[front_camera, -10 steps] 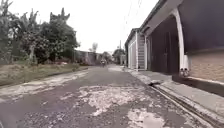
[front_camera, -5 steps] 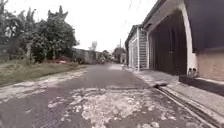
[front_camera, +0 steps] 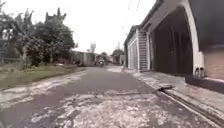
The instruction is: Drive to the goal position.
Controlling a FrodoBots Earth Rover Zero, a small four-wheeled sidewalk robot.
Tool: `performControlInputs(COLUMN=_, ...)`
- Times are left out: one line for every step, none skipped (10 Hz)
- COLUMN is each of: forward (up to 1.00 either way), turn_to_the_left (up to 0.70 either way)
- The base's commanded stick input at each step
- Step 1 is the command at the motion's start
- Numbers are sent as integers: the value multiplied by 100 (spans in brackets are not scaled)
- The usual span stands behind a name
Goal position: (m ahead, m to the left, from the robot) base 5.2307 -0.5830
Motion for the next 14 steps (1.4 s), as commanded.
performControlInputs(forward=70, turn_to_the_left=5)
performControlInputs(forward=70, turn_to_the_left=5)
performControlInputs(forward=70, turn_to_the_left=5)
performControlInputs(forward=70, turn_to_the_left=5)
performControlInputs(forward=70, turn_to_the_left=5)
performControlInputs(forward=70, turn_to_the_left=5)
performControlInputs(forward=70, turn_to_the_left=5)
performControlInputs(forward=70, turn_to_the_left=5)
performControlInputs(forward=70, turn_to_the_left=5)
performControlInputs(forward=70, turn_to_the_left=5)
performControlInputs(forward=70, turn_to_the_left=5)
performControlInputs(forward=70, turn_to_the_left=5)
performControlInputs(forward=70, turn_to_the_left=5)
performControlInputs(forward=70, turn_to_the_left=5)
